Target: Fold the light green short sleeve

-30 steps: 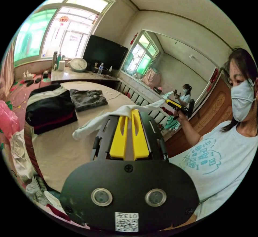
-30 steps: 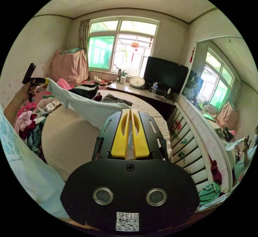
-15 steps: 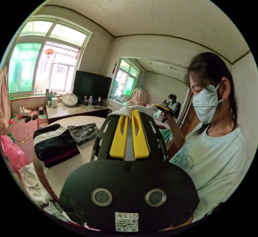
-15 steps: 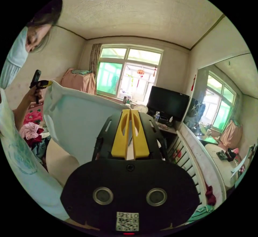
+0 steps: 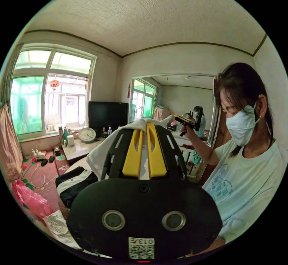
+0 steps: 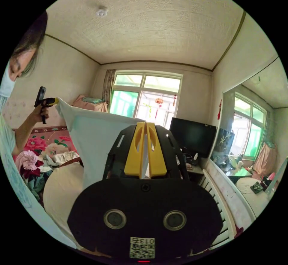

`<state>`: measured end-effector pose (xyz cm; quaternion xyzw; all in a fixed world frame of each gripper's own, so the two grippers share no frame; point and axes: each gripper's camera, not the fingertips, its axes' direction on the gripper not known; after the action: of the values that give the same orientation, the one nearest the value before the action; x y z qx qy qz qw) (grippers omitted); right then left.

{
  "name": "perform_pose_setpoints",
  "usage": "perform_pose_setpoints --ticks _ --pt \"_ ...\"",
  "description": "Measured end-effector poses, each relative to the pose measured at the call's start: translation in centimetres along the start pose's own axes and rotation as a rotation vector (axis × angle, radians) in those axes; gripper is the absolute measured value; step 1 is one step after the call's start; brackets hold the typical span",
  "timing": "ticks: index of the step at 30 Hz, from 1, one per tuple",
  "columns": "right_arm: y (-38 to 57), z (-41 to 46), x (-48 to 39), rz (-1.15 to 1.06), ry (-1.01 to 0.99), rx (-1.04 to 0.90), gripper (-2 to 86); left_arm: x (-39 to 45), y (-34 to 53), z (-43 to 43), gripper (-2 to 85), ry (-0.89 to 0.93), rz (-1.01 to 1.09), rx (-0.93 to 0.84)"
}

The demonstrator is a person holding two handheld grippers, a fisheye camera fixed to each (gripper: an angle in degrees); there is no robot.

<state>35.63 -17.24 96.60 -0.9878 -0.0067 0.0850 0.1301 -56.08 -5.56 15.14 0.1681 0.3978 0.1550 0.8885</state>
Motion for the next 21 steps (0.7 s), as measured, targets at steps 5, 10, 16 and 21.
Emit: perform_pose_setpoints --ticks 5,10,16,21 --pt "3.3 -3.5 -0.2 -0.03 -0.056 -0.021 0.4 3.3 4.4 -1.0 1.3 0.037 -0.003 -0.099" --pt "9.5 -3.1 -0.6 0.052 -0.099 -0.322 0.4 1.8 14.3 2.0 1.3 0.137 -0.317 -0.249" --pt "19.7 0.8 -0.5 0.266 -0.281 -0.773 0.5 -1.7 29.5 6.4 1.4 0.189 -0.68 -0.488" --pt "26.7 4.6 -0.8 0.361 -0.353 -1.105 0.7 -2.5 38.4 10.6 1.5 0.284 -0.88 -0.695"
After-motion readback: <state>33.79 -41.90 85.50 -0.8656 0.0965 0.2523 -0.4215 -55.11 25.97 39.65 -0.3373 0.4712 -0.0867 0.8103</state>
